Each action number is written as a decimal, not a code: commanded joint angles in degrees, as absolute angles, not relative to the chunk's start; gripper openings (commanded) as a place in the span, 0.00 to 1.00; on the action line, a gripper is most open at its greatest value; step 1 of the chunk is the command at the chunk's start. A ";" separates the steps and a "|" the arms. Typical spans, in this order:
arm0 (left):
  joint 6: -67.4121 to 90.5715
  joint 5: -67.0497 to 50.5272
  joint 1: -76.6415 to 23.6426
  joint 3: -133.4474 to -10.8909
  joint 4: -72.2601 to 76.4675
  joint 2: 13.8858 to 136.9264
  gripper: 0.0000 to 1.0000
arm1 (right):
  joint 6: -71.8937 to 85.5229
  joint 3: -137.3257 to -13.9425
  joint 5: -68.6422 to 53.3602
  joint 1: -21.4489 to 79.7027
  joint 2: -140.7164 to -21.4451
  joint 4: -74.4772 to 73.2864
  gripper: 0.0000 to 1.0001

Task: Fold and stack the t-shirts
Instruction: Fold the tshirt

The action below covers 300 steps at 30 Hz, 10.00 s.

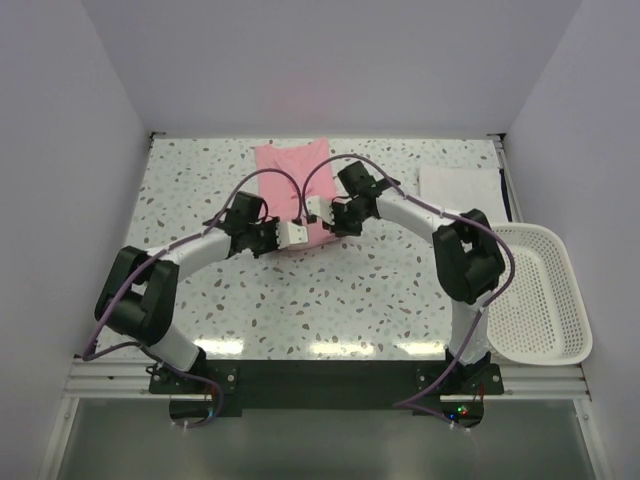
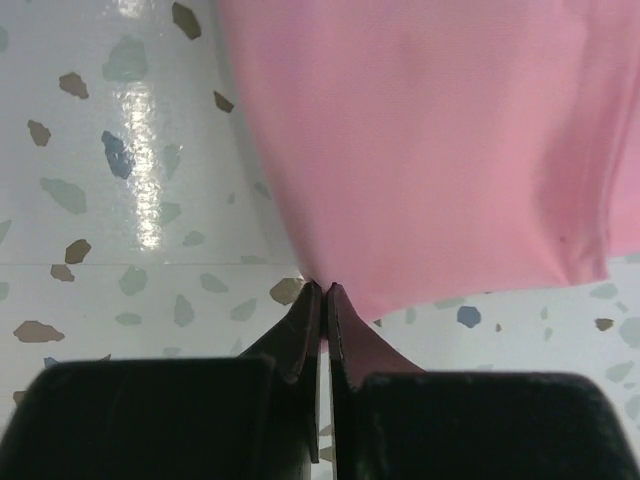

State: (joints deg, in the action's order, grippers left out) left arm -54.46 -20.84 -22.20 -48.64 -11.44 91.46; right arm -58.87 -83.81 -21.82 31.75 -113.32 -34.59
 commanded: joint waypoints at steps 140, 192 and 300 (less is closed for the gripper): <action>-46.24 -37.26 -27.77 -52.83 -23.28 75.24 0.43 | -25.39 -129.00 -36.84 31.55 -139.31 -72.32 0.51; -39.11 -26.72 -62.14 -44.47 -4.22 90.79 0.10 | -24.17 -101.95 -36.74 23.20 -126.12 -68.29 0.04; 14.88 -64.25 -16.62 -36.91 -2.10 96.40 0.98 | 12.66 -71.19 -58.98 30.50 -117.85 -38.32 0.99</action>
State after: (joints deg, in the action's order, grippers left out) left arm 18.26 -65.63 -18.33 -37.41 -2.68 92.14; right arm 12.88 -72.36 -59.61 32.56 -115.11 -40.29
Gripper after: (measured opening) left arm 0.978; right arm 0.986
